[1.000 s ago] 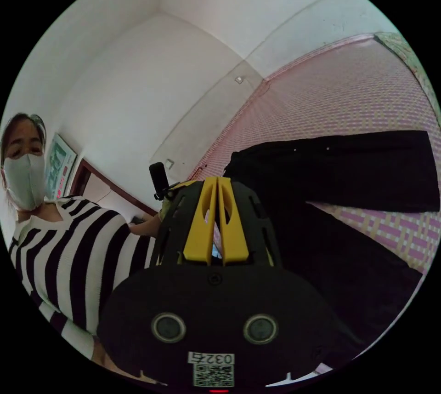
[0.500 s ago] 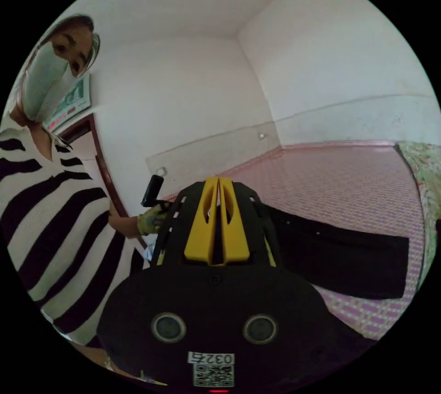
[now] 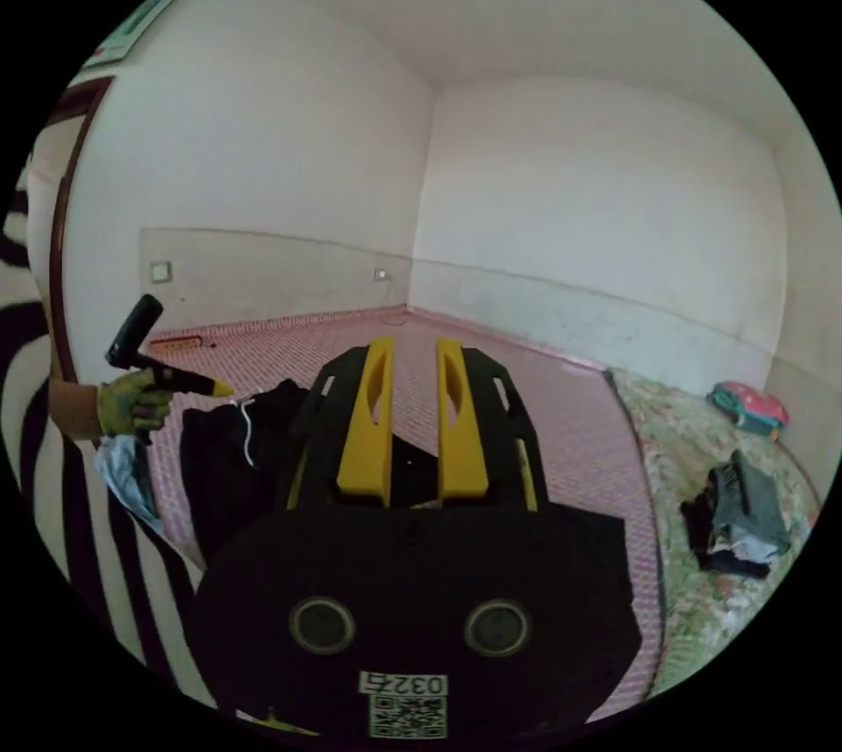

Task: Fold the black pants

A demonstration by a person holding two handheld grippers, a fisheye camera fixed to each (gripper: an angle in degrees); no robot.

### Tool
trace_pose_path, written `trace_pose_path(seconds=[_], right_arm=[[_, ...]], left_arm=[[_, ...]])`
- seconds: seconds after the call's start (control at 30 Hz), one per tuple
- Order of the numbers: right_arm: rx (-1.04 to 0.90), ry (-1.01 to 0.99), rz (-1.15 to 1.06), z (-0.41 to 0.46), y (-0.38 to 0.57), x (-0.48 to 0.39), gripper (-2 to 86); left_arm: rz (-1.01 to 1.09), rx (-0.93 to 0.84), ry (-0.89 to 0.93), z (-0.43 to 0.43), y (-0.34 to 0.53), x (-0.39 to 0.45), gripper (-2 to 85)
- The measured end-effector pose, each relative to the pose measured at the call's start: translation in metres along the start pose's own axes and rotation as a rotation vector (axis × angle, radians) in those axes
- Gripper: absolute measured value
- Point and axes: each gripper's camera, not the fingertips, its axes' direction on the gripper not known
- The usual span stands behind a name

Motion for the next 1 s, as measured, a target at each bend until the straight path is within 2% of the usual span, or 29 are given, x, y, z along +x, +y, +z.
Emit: trace_pose_path(seconds=[0.07, 0.17, 0.3, 0.4, 0.5, 0.6, 0.67, 0.83, 1.0], right_arm=[[-0.153, -0.097, 0.078, 0.019, -0.007, 0.011, 2.9], [-0.277, -0.232, 0.122, 0.041, -0.011, 0.023, -0.2], [-0.362, -0.207, 0.238, 0.055, -0.008, 0.046, -0.8], [-0.464, -0.105, 0.363, 0.055, 0.012, 0.076, -0.9], [-0.516, 0.024, 0.604, 0.032, 0.055, 0.122, -0.8], [-0.553, 0.046, 0.926, -0.005, 0.117, 0.162, -0.3], [-0.592, 0.136, 1.128, -0.038, 0.162, 0.175, 2.1], [-0.72, 0.282, 1.358, -0.086, 0.221, 0.188, 9.2], [-0.635, 0.37, 1.495, -0.13, 0.243, 0.207, 10.0]], left_arm=[[-0.023, 0.006, -0.005, 0.008, -0.004, -0.016, -0.9], [-0.073, 0.009, -0.019, 0.017, -0.007, -0.044, -0.9], [-0.228, 0.029, -0.075, 0.011, 0.003, -0.095, -0.9], [-0.436, 0.062, -0.117, -0.009, 0.031, -0.151, -0.9], [-0.664, 0.071, -0.159, -0.029, 0.072, -0.203, -0.9], [-0.854, 0.049, -0.169, -0.035, 0.108, -0.239, -0.1], [-0.956, 0.037, -0.148, -0.029, 0.123, -0.259, 2.6], [-1.067, 0.021, -0.063, 0.002, 0.125, -0.292, 5.9], [-1.105, 0.041, 0.004, 0.025, 0.117, -0.309, 6.4]])
